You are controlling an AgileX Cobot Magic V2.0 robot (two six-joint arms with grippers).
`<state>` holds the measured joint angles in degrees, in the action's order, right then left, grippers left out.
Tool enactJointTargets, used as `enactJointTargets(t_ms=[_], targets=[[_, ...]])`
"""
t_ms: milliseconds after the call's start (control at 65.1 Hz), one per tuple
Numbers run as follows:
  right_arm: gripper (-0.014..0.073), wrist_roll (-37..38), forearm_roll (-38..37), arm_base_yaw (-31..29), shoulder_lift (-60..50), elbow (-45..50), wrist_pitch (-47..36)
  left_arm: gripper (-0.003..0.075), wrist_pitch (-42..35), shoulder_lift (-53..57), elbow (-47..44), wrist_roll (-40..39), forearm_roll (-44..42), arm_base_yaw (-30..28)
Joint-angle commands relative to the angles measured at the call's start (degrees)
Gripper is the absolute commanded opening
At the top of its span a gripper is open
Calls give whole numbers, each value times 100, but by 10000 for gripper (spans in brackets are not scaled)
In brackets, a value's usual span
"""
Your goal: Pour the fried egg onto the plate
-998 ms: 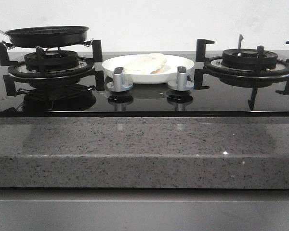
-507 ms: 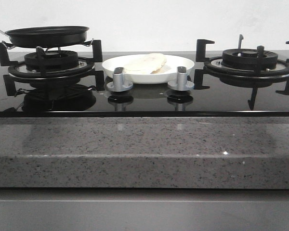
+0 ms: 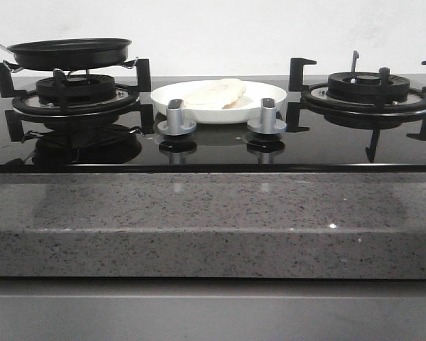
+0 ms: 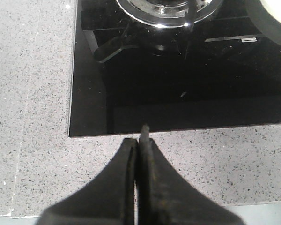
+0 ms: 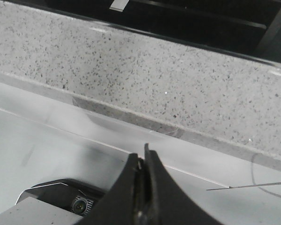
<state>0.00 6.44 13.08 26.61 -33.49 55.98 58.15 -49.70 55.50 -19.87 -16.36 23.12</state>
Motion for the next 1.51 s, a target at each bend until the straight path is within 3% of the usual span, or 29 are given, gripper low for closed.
enactJointTargets(t_ms=[0,430,553,737,922,1075,1152,1321,1490], targets=[[-69,-69,-43,2,12,-148,-271,-19,-320,44,140,-52,-85,45],[-69,-69,-43,2,12,-148,-271,-19,-466,304,-7,-52,-72,-54],[-69,-69,-43,2,12,-148,-271,-19,-1147,1121,-572,-52,91,-578],[-69,-69,-43,2,12,-148,-271,-19,-2772,2564,-2094,-52,658,-1562],[-69,-69,-43,2,12,-148,-271,-19,-3433,3685,-3124,-52,973,-2133],[-69,-69,-43,2,12,-148,-271,-19,-3568,4171,-3600,-52,1019,-2212],[-69,-69,-43,2,12,-148,-271,-19,-4091,4321,-3896,-27,1150,-2212],[-69,-69,-43,2,12,-148,-271,-19,-5121,4799,-4540,1513,2140,-2212],[-69,-69,-43,2,12,-148,-271,-19,-5640,5118,-5191,1582,1877,-2212]])
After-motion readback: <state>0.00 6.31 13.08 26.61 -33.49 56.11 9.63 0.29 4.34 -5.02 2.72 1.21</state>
